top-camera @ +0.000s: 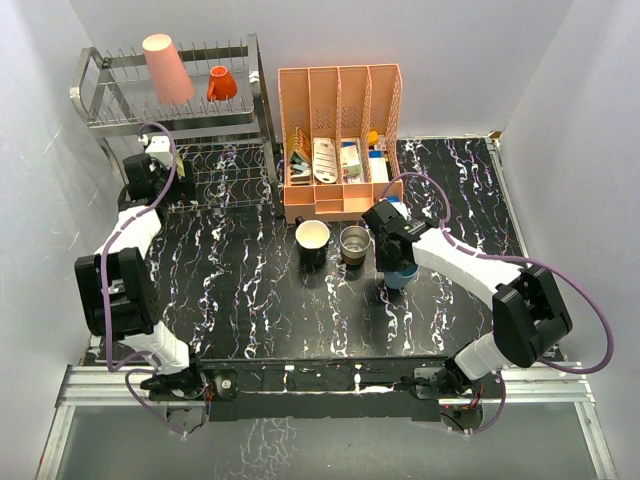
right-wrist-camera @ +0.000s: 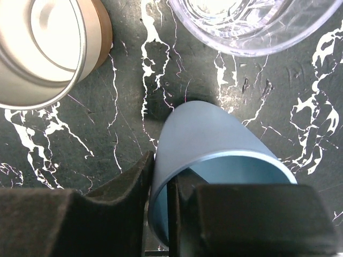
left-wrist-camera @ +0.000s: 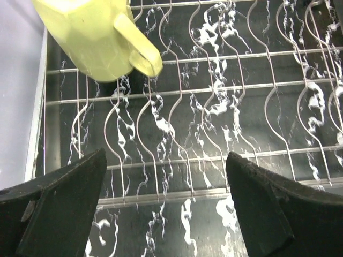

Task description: Unload the cups from the dish rack

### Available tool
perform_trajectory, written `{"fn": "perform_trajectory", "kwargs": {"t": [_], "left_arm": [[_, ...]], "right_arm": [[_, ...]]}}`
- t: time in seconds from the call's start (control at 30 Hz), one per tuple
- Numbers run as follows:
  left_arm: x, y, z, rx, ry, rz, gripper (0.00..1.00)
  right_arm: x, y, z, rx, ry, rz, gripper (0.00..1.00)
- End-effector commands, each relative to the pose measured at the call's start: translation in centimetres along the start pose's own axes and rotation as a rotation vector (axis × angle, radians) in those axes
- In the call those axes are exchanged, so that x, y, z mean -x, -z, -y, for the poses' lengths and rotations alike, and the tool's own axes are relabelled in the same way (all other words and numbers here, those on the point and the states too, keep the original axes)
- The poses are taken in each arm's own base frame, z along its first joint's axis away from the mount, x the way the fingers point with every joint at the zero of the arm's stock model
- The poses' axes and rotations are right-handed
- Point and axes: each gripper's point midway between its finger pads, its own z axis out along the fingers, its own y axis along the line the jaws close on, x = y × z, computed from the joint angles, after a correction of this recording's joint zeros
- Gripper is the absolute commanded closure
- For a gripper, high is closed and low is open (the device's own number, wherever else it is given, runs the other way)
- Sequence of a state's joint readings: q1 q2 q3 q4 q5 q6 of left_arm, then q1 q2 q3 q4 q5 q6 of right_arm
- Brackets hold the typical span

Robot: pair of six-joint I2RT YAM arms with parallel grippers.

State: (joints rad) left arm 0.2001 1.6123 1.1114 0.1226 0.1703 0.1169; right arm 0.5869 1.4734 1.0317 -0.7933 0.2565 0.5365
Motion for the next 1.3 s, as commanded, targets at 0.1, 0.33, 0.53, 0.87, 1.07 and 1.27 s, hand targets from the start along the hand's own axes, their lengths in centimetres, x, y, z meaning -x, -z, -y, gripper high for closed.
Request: {"fn": "perform_trajectory", "kwargs": {"t": [0.1,0.33,0.53,0.87,1.07,1.27], "left_arm": [[2.5,-2.2,-1.7,0.073,0.001,0.091,0.11],[1.8,-4.2,-1.9,0.105,-0.019,0.067,0.11],[2.8,-5.4,-2.0,0.167,-0.067,0.107,0.09],[3.1,-8.1,-1.7,0.241,-0.001,0.111,0.10],[4.5,-9.4,-1.0,0.284,0.015,0.158,0.15],[4.6,-11.2,-0.3,0.303,0.051,0.169,0.18]], "right_arm": [[2.3,0.5,-0.8,0.027,0.023,0.077,0.74],[2.9,1.5,-0.5,0.014,0.034,0.080,0.70],[5.7,5.4,-1.5,0.086,-0.002,0.163,0.60],[7.9,11.6,-4.6,0.326,-0.022,0.322,0.52],[8.0,13.3,-7.1,0.485,0.024,0.398,0.52],[7.9,13.7,-8.6,0.550,0.096,0.424,0.54]]}}
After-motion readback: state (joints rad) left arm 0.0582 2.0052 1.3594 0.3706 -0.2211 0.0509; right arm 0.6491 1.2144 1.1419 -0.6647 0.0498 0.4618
